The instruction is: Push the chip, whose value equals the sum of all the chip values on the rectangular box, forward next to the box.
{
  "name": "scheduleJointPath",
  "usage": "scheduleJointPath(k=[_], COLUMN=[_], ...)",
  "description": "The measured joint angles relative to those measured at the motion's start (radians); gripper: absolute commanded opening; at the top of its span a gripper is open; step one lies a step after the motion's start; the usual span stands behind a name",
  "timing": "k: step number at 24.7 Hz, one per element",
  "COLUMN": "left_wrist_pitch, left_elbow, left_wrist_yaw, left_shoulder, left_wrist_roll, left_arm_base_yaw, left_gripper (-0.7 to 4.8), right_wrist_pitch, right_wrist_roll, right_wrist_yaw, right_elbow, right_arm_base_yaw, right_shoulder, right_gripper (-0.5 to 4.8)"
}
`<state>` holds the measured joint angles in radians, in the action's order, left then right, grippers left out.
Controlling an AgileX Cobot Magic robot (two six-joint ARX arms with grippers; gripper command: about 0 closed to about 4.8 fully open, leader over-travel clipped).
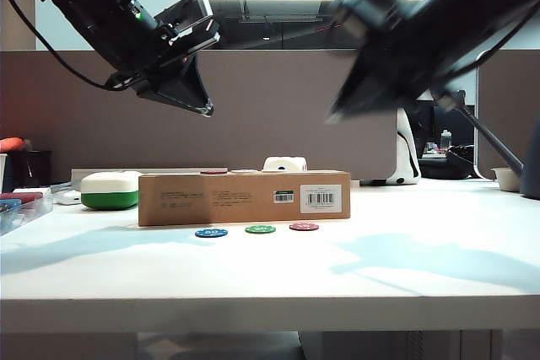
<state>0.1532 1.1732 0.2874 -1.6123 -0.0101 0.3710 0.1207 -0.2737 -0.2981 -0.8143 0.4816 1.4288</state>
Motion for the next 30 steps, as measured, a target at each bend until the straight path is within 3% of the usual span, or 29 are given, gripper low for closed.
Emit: scheduleJointPath(k=[4,10,19,23,26,30], left_wrist_pitch=[0.0,-0.001,0.0,0.0,0.0,0.0], left_elbow=[0.0,0.0,0.0,0.0,0.0,0.0], left_wrist_yaw=[0.0,0.0,0.0,0.0,0.0,0.0], left_shoulder=[0.0,0.0,0.0,0.0,0.0,0.0], left_wrist_roll=[0.0,0.0,0.0,0.0,0.0,0.0], left_arm_base_yaw=[0.0,0.0,0.0,0.0,0.0,0.0], left_gripper=[-0.05,-0.05,-0.05,-0.05,-0.05,-0.05], right_wrist_pitch=[0.008,0.053,0.097,0.045,-0.015,-0.071], right_wrist_roll=[0.078,0.091,0.108,0.137,0.145,0.152], right_wrist_yaw=[0.01,0.032,0.097,0.098,0.186,0.201], right_elbow=[-0.064,-0.131,-0.164,-0.221,-0.271,-0.288], right_arm_base_yaw=[0.057,0.14,0.15,0.151,0.154,0.151], right_shoulder=[0.165,0.298,0.354,0.396,0.404,0.405], right_gripper=[-0.05,-0.05,-0.05,-0.05,-0.05,-0.05])
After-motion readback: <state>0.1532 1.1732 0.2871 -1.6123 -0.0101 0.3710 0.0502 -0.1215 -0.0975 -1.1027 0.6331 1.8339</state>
